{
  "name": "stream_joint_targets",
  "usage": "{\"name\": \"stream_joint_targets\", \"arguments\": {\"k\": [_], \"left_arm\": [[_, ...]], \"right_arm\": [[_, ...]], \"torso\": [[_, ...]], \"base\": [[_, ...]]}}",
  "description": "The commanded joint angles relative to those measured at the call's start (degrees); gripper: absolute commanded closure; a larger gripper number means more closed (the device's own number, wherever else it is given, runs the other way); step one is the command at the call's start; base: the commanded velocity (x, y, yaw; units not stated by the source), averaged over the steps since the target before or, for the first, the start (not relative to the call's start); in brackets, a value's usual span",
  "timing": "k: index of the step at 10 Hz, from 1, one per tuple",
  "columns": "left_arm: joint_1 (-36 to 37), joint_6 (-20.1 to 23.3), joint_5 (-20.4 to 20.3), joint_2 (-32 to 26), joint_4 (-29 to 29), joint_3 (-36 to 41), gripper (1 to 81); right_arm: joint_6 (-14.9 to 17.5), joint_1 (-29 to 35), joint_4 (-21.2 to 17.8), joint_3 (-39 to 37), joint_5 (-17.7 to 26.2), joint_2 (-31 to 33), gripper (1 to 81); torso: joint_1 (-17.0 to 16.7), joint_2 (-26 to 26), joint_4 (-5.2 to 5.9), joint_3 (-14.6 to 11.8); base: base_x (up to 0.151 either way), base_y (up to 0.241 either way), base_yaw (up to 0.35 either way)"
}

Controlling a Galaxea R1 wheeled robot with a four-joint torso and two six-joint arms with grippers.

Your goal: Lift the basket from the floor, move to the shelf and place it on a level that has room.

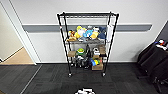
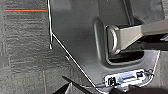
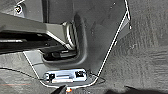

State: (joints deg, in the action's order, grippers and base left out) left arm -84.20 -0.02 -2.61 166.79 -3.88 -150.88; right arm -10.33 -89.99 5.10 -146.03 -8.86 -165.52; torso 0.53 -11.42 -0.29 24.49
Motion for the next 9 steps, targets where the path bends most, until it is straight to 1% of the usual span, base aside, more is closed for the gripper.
{"name": "stream_joint_targets", "arguments": {"k": [1,2,3,6,7,8,9], "left_arm": [[1.3,-0.2,3.9,-1.4,0.1,1.2,1.0],[1.3,-0.3,3.8,-1.8,0.1,1.7,1.0],[1.3,-0.3,3.9,-2.3,0.0,2.3,1.0],[2.1,-0.6,3.7,-8.5,0.2,10.2,1.0],[3.2,-0.9,3.8,-10.5,1.2,12.2,1.0],[4.7,-1.4,3.8,-12.5,5.0,13.7,1.0],[5.9,-1.5,4.0,-13.6,6.3,14.8,1.0]], "right_arm": [[0.0,0.9,0.4,0.6,3.5,0.9,1.0],[0.0,1.1,0.4,0.9,3.5,1.0,1.0],[0.0,1.2,0.4,2.2,3.5,1.7,1.0],[-0.1,2.0,0.4,9.4,3.5,6.1,1.0],[-0.1,2.5,0.4,11.1,3.5,7.5,1.0],[-0.2,3.4,0.3,12.4,3.5,8.9,1.0],[-0.3,4.2,0.3,13.3,3.5,9.8,1.0]], "torso": [[0.0,0.0,0.0,0.0],[0.0,0.0,0.0,0.0],[3.7,-5.7,0.0,0.0],[4.3,-6.7,0.0,0.0],[5.4,-8.5,0.0,0.0],[6.9,-10.9,0.0,0.0],[8.2,-12.9,0.0,0.0]], "base": [[0.0,0.0,0.0],[0.0,0.0,0.0],[0.0,0.0,0.0],[0.0,0.0,0.0],[0.0,0.0,0.0],[0.0,0.0,0.0],[0.0,0.0,0.0]]}}
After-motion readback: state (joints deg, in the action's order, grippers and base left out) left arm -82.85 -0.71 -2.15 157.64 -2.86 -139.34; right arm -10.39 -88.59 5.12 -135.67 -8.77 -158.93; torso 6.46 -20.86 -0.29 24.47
